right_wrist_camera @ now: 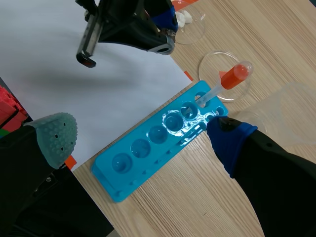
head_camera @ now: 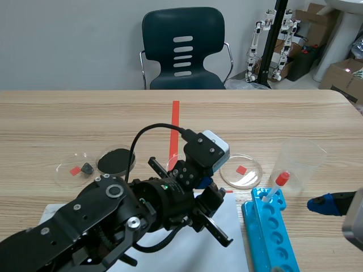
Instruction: Put the right mineral back
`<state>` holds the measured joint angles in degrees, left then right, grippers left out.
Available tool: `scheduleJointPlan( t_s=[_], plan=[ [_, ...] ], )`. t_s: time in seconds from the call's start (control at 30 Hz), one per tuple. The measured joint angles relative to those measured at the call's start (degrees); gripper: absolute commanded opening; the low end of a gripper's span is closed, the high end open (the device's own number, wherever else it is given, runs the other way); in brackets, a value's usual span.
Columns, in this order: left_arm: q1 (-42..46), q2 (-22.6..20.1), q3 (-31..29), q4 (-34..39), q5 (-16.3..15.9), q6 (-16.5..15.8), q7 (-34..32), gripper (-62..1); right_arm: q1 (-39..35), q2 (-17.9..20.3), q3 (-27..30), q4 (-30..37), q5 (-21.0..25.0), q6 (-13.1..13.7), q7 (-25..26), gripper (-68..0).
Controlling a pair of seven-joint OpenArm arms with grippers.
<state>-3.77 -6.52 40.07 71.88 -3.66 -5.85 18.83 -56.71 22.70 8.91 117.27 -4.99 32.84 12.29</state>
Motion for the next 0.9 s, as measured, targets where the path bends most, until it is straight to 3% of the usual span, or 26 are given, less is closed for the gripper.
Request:
scheduleJointPlan(
  t_s=[0.43, 0.9],
  plan=[
    [-7.63, 5.14, 0.85, -14.45, 0.00, 0.00, -0.46, -45.3, 0.00, 0.00, 0.00, 0.00, 0.00, 0.00, 0.00, -12.8],
    [-9.25, 7.15, 0.85, -20.04, 0.22, 0.00, -2.43, -45.3, 0.00, 0.00, 0.00, 0.00, 0.00, 0.00, 0.00, -12.8]
  ],
)
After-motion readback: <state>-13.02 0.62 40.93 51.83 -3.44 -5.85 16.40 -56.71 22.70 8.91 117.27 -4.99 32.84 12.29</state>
